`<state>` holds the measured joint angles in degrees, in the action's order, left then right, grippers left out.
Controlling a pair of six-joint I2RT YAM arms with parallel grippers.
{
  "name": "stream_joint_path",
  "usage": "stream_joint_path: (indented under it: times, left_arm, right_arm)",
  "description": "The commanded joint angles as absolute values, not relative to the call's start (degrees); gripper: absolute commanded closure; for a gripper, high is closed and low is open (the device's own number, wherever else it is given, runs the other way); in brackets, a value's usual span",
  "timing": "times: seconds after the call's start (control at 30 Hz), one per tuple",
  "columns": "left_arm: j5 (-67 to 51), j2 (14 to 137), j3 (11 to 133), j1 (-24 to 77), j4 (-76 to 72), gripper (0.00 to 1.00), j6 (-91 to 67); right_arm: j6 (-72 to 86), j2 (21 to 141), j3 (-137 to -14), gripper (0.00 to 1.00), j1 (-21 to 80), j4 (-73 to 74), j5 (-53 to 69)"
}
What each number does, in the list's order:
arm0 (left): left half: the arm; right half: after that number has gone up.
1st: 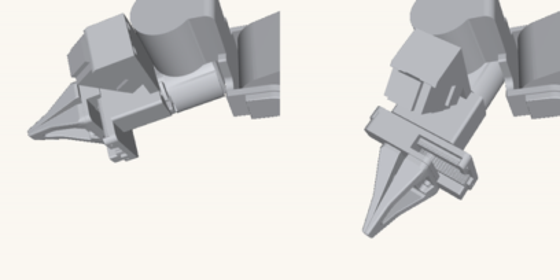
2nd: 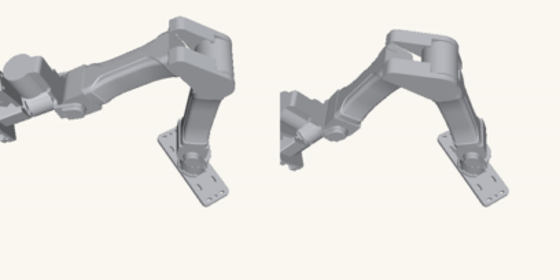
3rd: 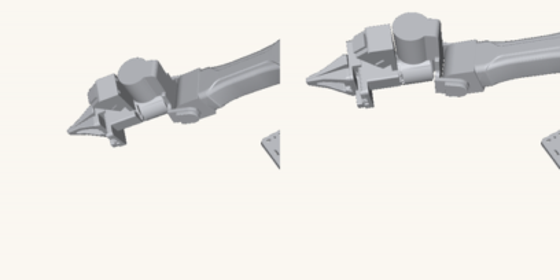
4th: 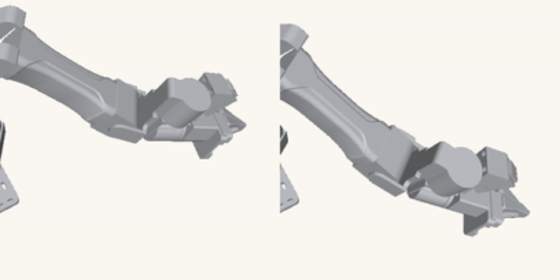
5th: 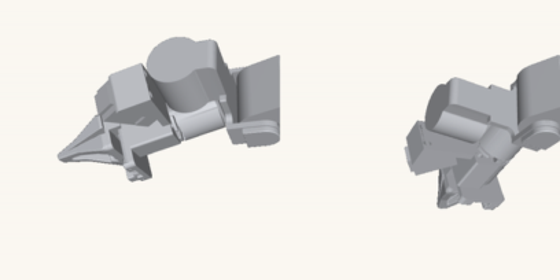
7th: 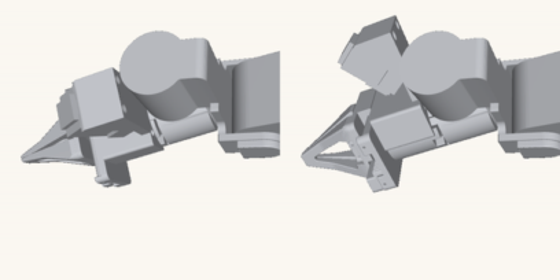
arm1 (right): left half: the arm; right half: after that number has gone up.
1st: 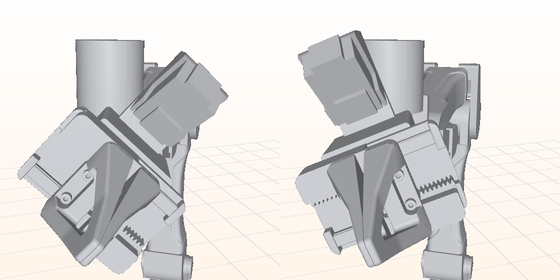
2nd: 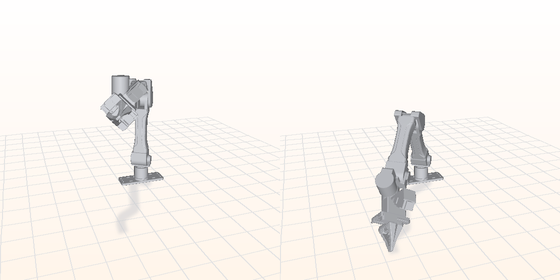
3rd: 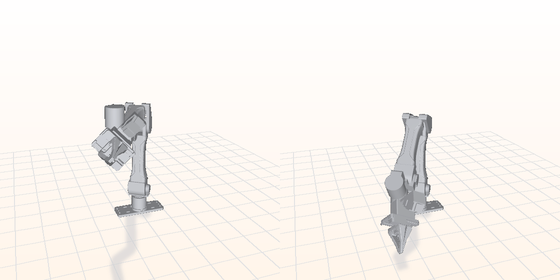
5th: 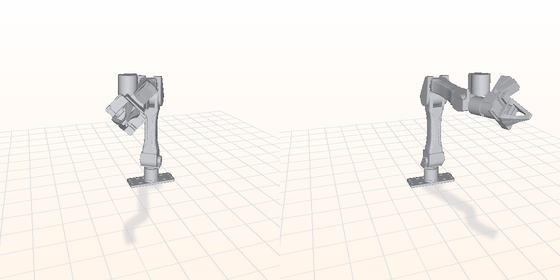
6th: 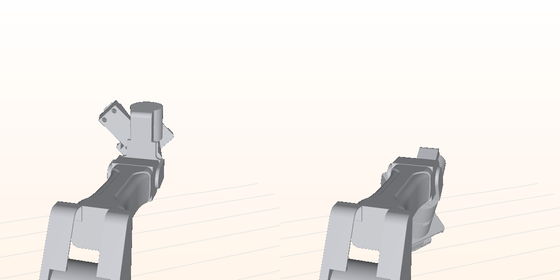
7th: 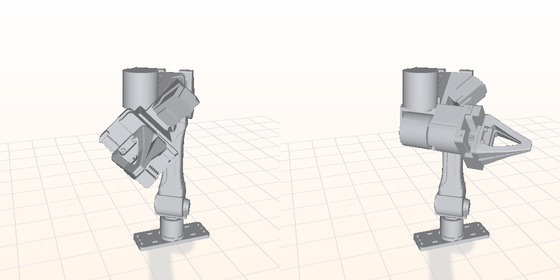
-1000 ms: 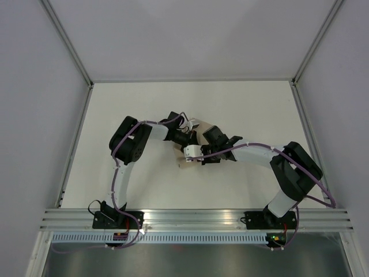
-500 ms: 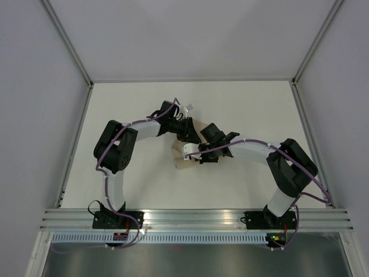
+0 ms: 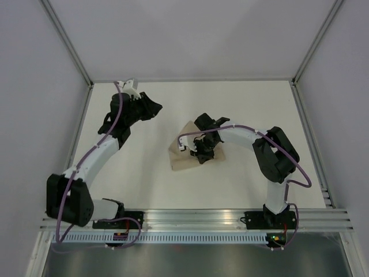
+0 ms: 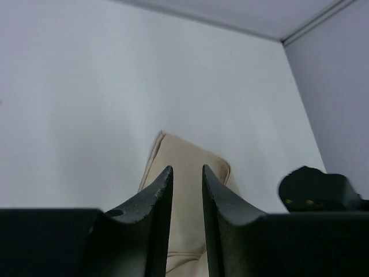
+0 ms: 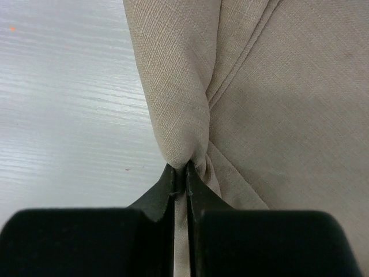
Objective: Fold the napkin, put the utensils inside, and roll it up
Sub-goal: Roll the napkin with the utensil
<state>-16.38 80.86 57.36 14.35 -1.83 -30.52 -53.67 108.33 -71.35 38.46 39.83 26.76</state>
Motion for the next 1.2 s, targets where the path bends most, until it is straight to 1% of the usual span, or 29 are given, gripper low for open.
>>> stream_joint_path:
  times: [0.0,0.03,0.13,0.2,0.23,0.3,0.37,0.43,0.5,0.53,0.63,0.67,0.73,0.77,0.8,0.9,1.03,1.07,1.17]
  left_arm:
    - [-5.54,71.13,53.63,15.2,-5.34,0.68,-28.75]
    - [-3.88,67.36,53.18,15.21,-5.19,0.68,-27.96]
    - [-2.55,61.89,50.8,16.6,-6.94,0.67,-21.04]
    - [-2.98,59.16,50.71,19.85,-7.03,0.66,-16.37]
    - [-3.34,58.8,50.89,22.65,-6.34,0.66,-11.74]
    - [-2.82,58.27,50.98,25.91,-5.45,0.66,-7.4]
    - [-1.33,57.57,49.76,31.97,-5.18,0.67,-0.55]
    - [2.96,57.04,48.52,38.63,-6.06,0.7,5.76]
    - [4.73,56.51,46.5,42.34,-6.76,0.69,8.95]
    - [4.83,56.34,45.62,45.5,-7.29,0.69,11.49]
    - [4.92,55.64,41.85,50.69,-8.61,0.65,16.06]
    - [4.66,55.46,40.18,51.67,-8.96,0.6,16.69]
    - [3.7,55.46,38.68,54.21,-8.79,0.56,17.66]
    - [2.82,55.72,38.41,54.92,-8.09,0.55,18.19]
    - [2.64,57.9,38.15,57.72,-6.52,0.52,20.28]
    - [2.37,60.8,39.72,58.79,-2.83,0.52,21.18]
    - [0.26,70.63,42.62,59.77,-0.88,0.52,21.45]
    - [-2.43,72.14,42.89,59.77,-0.7,0.53,21.18]
    - [-5.7,76.37,44.3,59.77,-0.35,0.53,20.92]
  right_arm:
    - [-53.09,117.23,-73.02,1.0,38.5,54.22,34.09]
    - [-53.35,118.12,-74.08,1.0,38.06,56.23,35.06]
    - [-53.7,122.07,-78.12,1.0,37.53,60.36,35.86]
    - [-53.7,125.23,-81.55,0.99,37.01,62.48,37.61]
    - [-53.79,126.46,-82.78,1.0,36.83,64.67,37.97]
    - [-53.18,129.28,-85.41,0.99,36.39,66.09,38.32]
    - [-52.13,131.91,-88.13,0.99,35.95,68.11,38.32]
    - [-50.72,133.5,-89.73,1.0,35.69,69.77,38.84]
    - [-50.36,135.96,-92.19,1.0,35.25,71.97,39.64]
    - [-49.67,137.1,-92.55,1.0,35.07,71.9,39.73]
    - [-49.74,138.86,-94.13,0.99,34.37,72.94,39.38]
    - [-49.92,139.82,-94.65,0.99,34.1,73.12,39.55]
    - [-50.71,141.67,-95.53,0.99,33.49,74.35,39.64]
    - [-51.06,142.2,-96.49,0.99,33.31,74.96,39.9]
    - [-51.06,143.77,-97.29,0.99,32.88,75.41,40.08]
    - [-50.98,144.31,-98.0,0.99,32.7,75.5,39.9]
    - [-50.63,145.54,-99.57,1.0,32.43,76.2,39.99]
    - [-49.93,145.63,-99.67,0.99,32.34,75.85,39.99]
    - [-49.49,146.42,-100.72,0.99,32.34,76.73,39.91]
